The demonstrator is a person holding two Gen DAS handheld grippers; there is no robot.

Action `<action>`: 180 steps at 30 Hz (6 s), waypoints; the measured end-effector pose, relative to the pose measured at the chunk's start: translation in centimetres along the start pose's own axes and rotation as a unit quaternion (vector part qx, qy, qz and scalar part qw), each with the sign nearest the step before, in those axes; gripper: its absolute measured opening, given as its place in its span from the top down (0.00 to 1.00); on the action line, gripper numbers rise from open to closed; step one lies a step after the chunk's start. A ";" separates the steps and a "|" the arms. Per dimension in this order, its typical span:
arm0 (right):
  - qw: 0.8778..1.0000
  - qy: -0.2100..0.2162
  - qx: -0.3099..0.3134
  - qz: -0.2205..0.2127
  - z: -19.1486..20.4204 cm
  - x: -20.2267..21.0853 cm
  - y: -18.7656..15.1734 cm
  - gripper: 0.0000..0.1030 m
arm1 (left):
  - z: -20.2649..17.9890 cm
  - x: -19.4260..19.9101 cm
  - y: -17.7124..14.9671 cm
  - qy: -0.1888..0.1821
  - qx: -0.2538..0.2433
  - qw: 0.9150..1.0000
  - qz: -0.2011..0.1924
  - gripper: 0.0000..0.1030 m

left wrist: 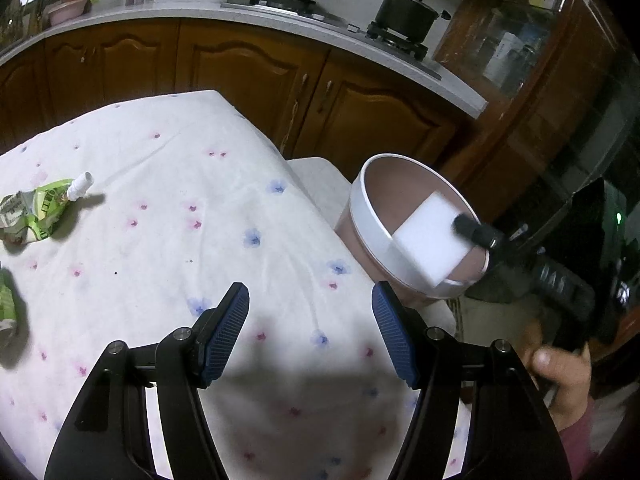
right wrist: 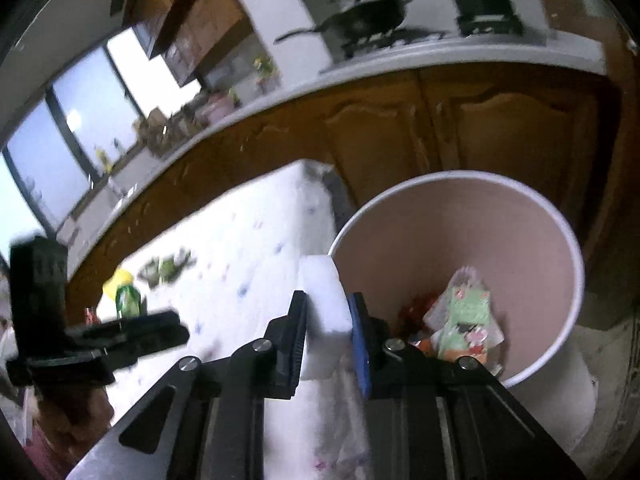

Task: Collect trash
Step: 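Push the white sponge from the bin rim into the bin with the right tool, then move both open tools back over the table toward the green can and pouch, then grasp the crushed green can with the left tool while the right tool grasps the green drink pouch, then carry the green can and drink pouch over the bin with both tools, then open both tools to drop the can and pouch into the bin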

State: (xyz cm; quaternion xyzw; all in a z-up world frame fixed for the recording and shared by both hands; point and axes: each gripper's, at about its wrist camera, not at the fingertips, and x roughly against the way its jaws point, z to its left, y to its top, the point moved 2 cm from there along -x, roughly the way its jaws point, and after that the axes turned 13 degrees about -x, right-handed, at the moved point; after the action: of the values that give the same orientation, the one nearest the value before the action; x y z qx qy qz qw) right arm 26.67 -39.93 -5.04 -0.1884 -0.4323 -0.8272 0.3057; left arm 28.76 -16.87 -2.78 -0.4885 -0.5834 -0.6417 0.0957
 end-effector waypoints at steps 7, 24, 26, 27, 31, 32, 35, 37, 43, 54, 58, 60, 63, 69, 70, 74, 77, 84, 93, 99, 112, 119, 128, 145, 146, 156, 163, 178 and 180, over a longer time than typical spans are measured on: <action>0.997 -0.060 -0.031 -0.043 -1.7 0.9 1.8 0.44 | 1.5 1.8 -1.1 0.012 0.011 1.000 -0.009 0.37; 0.995 0.057 0.070 0.035 9.8 -4.2 -1.7 0.42 | 13.7 11.6 -7.9 0.139 0.155 0.976 -0.057 0.37; 0.992 0.070 0.092 0.051 11.6 -5.3 -2.3 0.42 | 15.1 12.4 -8.6 0.150 0.172 0.972 -0.060 0.36; 0.991 0.075 0.100 0.056 12.1 -5.5 -2.6 0.42 | 15.6 12.7 -8.9 0.152 0.177 0.971 -0.060 0.35; 0.981 0.098 0.147 0.083 15.7 -7.4 -3.9 0.42 | 17.7 13.3 -9.6 0.161 0.204 0.964 -0.058 0.29; 0.979 0.102 0.154 0.087 16.3 -7.6 -4.1 0.42 | 18.0 13.2 -9.8 0.164 0.208 0.963 -0.055 0.28; 0.971 0.119 0.179 0.101 18.4 -8.9 -4.7 0.42 | 18.8 12.9 -9.8 0.164 0.216 0.961 -0.049 0.25; 0.967 0.125 0.195 0.107 19.6 -9.6 -4.9 0.42 | 19.1 12.6 -9.7 0.167 0.218 0.961 -0.044 0.24; 0.949 0.151 0.244 0.128 23.3 -12.1 -5.1 0.42 | 20.0 11.4 -9.2 0.166 0.221 0.960 -0.033 0.20; 0.897 0.160 0.361 0.198 29.7 -20.6 -5.6 0.44 | 22.2 9.4 -8.8 0.169 0.237 0.957 -0.006 0.20; 0.874 0.136 0.414 0.216 30.9 -23.6 -7.0 0.51 | 22.6 8.3 -8.9 0.170 0.242 0.955 0.007 0.20; 0.864 0.121 0.432 0.227 31.1 -25.0 -7.8 0.62 | 22.7 7.7 -9.0 0.169 0.243 0.955 0.013 0.20; 0.862 0.101 0.438 0.237 30.6 -26.3 -8.4 0.90 | 22.8 7.0 -9.0 0.172 0.239 0.956 0.015 0.20; 0.896 0.091 0.373 0.222 28.0 -24.4 -7.0 0.94 | 22.5 6.3 -9.0 0.150 0.225 0.963 0.008 0.53; 0.904 0.089 0.355 0.220 27.1 -23.7 -6.6 0.94 | 22.3 6.3 -8.9 0.154 0.219 0.963 0.007 0.53; 0.930 0.098 0.284 0.211 23.8 -20.7 -5.4 0.95 | 21.3 7.0 -8.6 0.143 0.204 0.968 -0.009 0.60; 0.947 0.102 0.233 0.195 21.4 -17.6 -4.6 0.95 | 20.3 7.9 -8.1 0.137 0.190 0.972 -0.023 0.62; 0.969 0.113 0.154 0.154 17.2 -11.4 -4.0 0.95 | 17.0 8.7 -6.9 0.129 0.144 0.980 -0.040 0.63; 0.983 0.115 0.093 0.108 13.5 -5.5 -3.7 0.95 | 11.0 8.8 -4.5 0.087 0.083 0.991 -0.059 0.63; 0.990 0.103 0.056 0.073 10.2 -1.9 -2.9 0.95 | 7.3 8.4 -2.7 0.062 0.047 0.995 -0.070 0.63; 0.998 0.070 -0.002 0.003 3.4 3.9 -0.8 0.95 | -0.1 6.0 0.8 0.015 -0.022 0.997 -0.077 0.63; 0.998 0.055 -0.031 -0.027 -0.3 6.2 1.2 0.95 | -3.5 4.3 3.3 -0.018 -0.057 0.995 -0.081 0.63; 0.996 0.036 -0.067 -0.054 -4.3 6.9 3.6 0.95 | -7.8 0.4 6.9 -0.041 -0.093 0.992 -0.069 0.63; 0.994 -0.004 -0.109 -0.029 -8.6 3.1 6.1 0.95 | -10.6 -7.7 9.2 -0.056 -0.108 0.993 -0.003 0.63; 0.994 -0.009 -0.105 -0.027 -8.6 2.9 6.2 0.95 | -10.6 -8.1 9.1 -0.055 -0.106 0.993 0.003 0.63; 0.994 -0.049 -0.093 -0.004 -8.8 1.1 6.0 0.95 | -10.6 -9.9 9.1 -0.057 -0.106 0.992 0.033 0.62; 0.994 -0.045 -0.101 0.000 -9.2 0.9 6.2 0.86 | -10.7 -10.4 9.0 -0.057 -0.109 0.991 0.046 0.54; 0.992 -0.018 -0.120 -0.030 -8.7 2.9 5.8 0.54 | -9.2 -7.8 8.0 -0.046 -0.090 0.995 0.024 0.37; 0.992 -0.009 -0.121 -0.038 -8.3 3.5 5.5 0.49 | -8.6 -7.2 7.6 -0.042 -0.079 0.996 0.020 0.34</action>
State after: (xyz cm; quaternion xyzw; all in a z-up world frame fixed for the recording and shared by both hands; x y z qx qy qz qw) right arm 27.35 -50.41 -4.38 -0.2148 -0.3391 -0.8825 0.2450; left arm 33.22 -29.62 -1.76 -0.5328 -0.5241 -0.6628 0.0453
